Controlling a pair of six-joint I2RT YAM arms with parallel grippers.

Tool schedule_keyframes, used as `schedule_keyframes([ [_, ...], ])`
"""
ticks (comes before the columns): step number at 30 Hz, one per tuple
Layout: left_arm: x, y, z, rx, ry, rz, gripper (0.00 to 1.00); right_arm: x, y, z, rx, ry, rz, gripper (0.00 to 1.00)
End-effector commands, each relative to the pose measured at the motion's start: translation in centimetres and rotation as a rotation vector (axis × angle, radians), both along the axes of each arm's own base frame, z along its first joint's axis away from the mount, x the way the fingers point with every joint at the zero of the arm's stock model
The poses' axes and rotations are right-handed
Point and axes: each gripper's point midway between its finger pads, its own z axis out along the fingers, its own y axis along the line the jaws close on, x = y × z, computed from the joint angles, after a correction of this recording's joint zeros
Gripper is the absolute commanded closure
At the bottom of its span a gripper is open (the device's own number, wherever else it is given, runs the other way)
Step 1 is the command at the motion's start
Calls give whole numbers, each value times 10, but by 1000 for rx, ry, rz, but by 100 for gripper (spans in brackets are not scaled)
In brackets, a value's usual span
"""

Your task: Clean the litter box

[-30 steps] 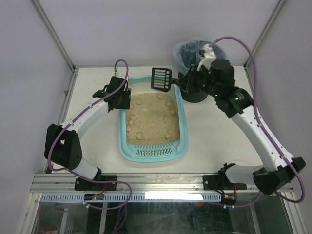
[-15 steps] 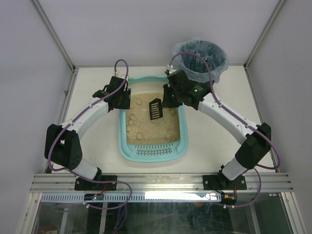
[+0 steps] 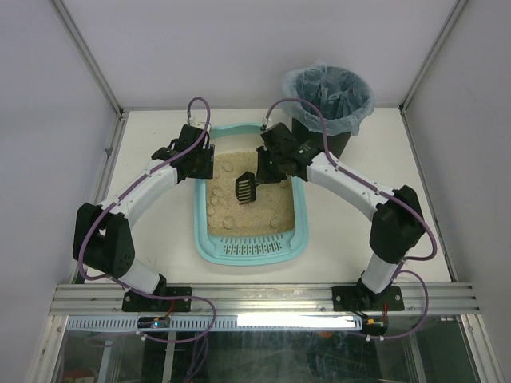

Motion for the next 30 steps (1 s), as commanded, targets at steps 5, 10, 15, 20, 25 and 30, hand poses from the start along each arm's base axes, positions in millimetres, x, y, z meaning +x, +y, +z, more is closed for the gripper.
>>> schedule_keyframes([
  [5,-3,-18,13,-70,-19,-58,60,-12,29,-38,137,115,-10,100],
  [10,-3,-18,13,-69,-19,-59,60,-13,32,-61,192,130,-80,100],
  [15,-2,-19,12,-70,-15,-60,60,-20,57,-77,278,118,-70,100],
  [20,-3,-19,11,-70,-14,-62,60,-25,72,-70,378,114,-6,100],
  [25,-3,-19,11,-69,-14,-61,60,-23,66,-40,454,17,-11,100],
  [30,-3,-19,11,-68,-15,-60,60,-24,54,-6,530,-102,-26,100],
])
